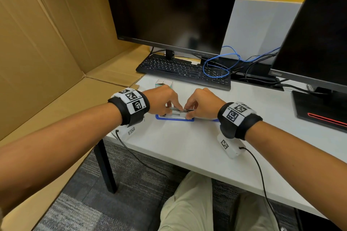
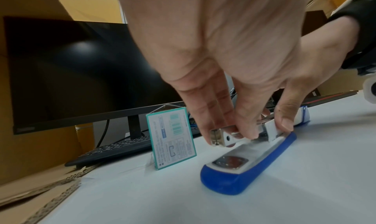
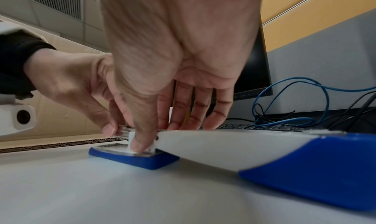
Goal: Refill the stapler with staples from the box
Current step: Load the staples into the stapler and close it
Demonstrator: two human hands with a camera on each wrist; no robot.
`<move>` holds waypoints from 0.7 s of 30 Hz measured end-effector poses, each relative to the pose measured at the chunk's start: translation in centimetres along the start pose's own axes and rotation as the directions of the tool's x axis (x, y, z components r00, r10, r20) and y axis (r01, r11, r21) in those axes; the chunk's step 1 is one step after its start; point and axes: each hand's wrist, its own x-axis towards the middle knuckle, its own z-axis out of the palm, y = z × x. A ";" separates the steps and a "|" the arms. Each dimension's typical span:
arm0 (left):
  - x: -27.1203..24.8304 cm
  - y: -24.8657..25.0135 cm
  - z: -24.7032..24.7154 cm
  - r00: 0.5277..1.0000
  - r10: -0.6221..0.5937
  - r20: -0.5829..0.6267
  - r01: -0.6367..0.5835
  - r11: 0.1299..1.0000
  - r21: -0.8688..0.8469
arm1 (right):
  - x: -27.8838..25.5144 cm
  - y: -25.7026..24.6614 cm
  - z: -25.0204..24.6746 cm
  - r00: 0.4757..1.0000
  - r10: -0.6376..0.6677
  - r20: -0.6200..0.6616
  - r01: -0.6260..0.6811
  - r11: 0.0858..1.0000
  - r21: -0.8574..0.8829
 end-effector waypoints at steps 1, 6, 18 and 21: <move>0.0 0.0 0.0 1.000 -0.006 0.000 0.006 1.000 0.000 | 0.0 0.0 0.0 1.000 0.001 0.000 -0.001 1.000 0.002; 0.0 -0.4 0.2 0.998 -0.069 -0.005 0.069 0.996 -0.048 | -0.1 -0.1 -0.1 1.000 0.009 0.004 -0.009 1.000 0.000; -1.3 -1.1 0.3 0.993 -0.121 -0.011 0.119 0.986 -0.119 | -0.9 0.2 -0.4 1.000 0.019 0.015 -0.019 1.000 -0.004; -1.5 -1.1 0.4 0.990 -0.143 -0.014 0.140 0.983 -0.121 | -1.5 0.7 -0.9 0.998 0.035 0.059 -0.032 0.998 -0.047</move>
